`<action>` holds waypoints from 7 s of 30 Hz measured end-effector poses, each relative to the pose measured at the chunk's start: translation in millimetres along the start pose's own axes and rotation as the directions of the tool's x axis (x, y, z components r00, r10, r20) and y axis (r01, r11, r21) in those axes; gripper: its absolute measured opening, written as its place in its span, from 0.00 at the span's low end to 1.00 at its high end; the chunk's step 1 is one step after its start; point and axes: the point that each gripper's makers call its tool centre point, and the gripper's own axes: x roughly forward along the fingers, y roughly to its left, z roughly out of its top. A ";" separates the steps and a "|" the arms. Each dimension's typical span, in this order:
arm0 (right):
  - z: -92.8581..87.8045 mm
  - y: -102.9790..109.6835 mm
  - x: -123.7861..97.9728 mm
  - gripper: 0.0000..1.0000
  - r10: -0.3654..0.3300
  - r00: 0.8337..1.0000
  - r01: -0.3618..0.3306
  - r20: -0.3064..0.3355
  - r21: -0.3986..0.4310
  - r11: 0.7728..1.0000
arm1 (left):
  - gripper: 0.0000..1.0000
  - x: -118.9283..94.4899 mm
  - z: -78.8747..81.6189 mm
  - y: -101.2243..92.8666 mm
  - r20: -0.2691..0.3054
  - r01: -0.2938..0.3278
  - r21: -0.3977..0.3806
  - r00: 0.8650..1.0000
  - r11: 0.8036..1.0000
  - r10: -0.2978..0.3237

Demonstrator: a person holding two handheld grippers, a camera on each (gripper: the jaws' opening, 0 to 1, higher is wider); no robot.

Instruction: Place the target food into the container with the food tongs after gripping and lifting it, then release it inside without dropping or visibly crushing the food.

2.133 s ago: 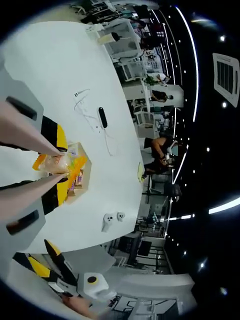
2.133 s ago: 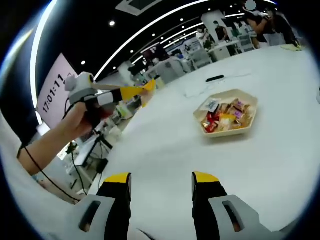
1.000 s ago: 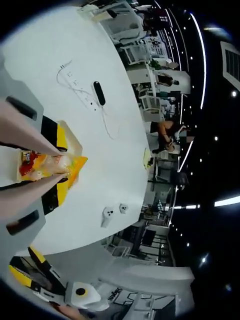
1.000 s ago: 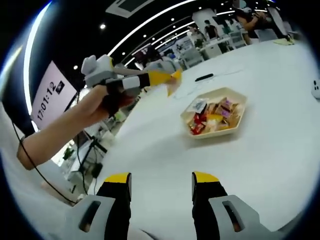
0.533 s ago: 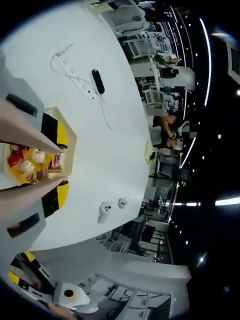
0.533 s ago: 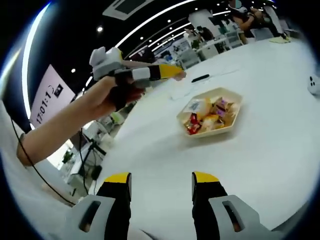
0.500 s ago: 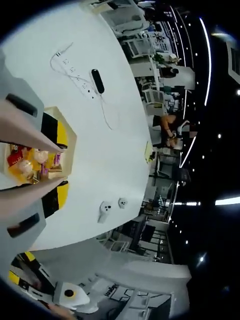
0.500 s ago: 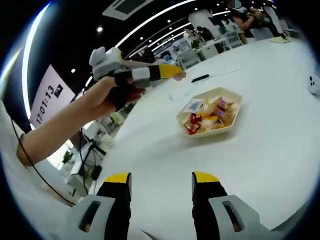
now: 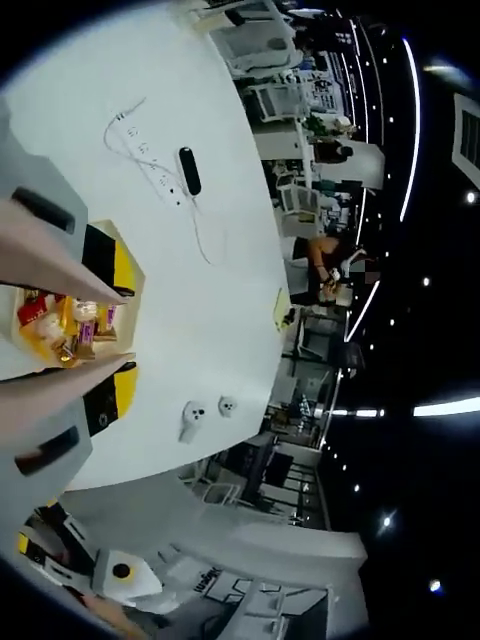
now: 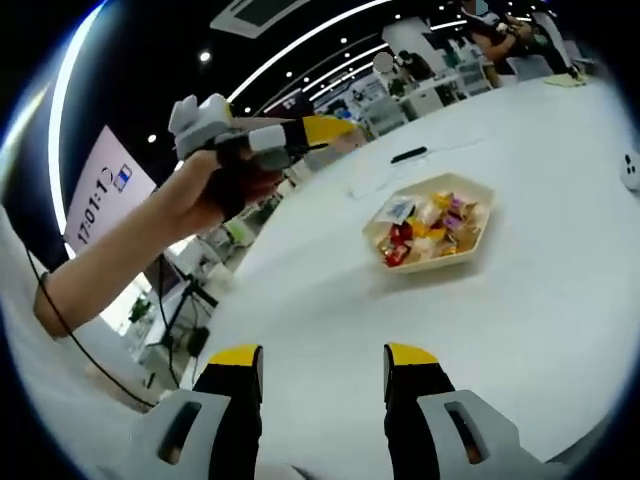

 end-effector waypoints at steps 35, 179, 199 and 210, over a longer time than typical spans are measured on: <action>-34.8 71.8 25.7 0.48 0.149 0.981 -0.161 -0.125 -0.086 0.983 | 0.23 -183.1 -42.0 30.4 0.141 -0.278 -0.046 0.949 0.959 0.282; -108.3 108.1 58.4 0.23 0.140 0.655 -0.714 -0.743 -0.547 0.438 | 0.24 -227.7 -255.8 -72.8 -0.368 0.311 0.063 0.890 0.948 -0.268; -124.1 65.6 82.2 0.30 -0.032 0.648 -0.707 -0.761 -0.617 0.346 | 0.19 -216.3 -310.2 -43.9 -0.551 0.251 0.265 0.832 0.931 -0.067; -122.6 53.0 83.9 0.43 -0.030 0.687 -0.666 -0.726 -0.646 0.372 | 0.33 -233.8 -292.5 -32.7 -0.383 0.031 0.140 0.923 0.990 0.025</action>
